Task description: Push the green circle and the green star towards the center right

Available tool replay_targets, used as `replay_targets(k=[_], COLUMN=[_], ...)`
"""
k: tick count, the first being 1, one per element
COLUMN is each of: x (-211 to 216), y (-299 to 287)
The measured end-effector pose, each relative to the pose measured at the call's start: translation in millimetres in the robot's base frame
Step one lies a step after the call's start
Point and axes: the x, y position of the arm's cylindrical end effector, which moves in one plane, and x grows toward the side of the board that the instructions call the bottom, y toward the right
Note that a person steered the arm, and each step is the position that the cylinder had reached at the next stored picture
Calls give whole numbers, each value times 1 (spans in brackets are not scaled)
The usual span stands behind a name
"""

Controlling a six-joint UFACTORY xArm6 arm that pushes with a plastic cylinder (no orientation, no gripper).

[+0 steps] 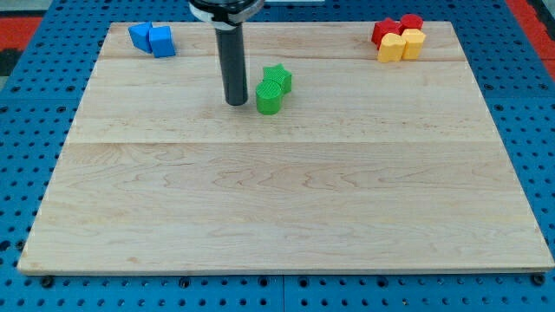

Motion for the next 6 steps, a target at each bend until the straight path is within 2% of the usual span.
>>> replay_targets(k=[1,2,3,4,5,6], x=[-34,-53,-53,-29,-11,-20], y=[-8,17,56,89,104,104])
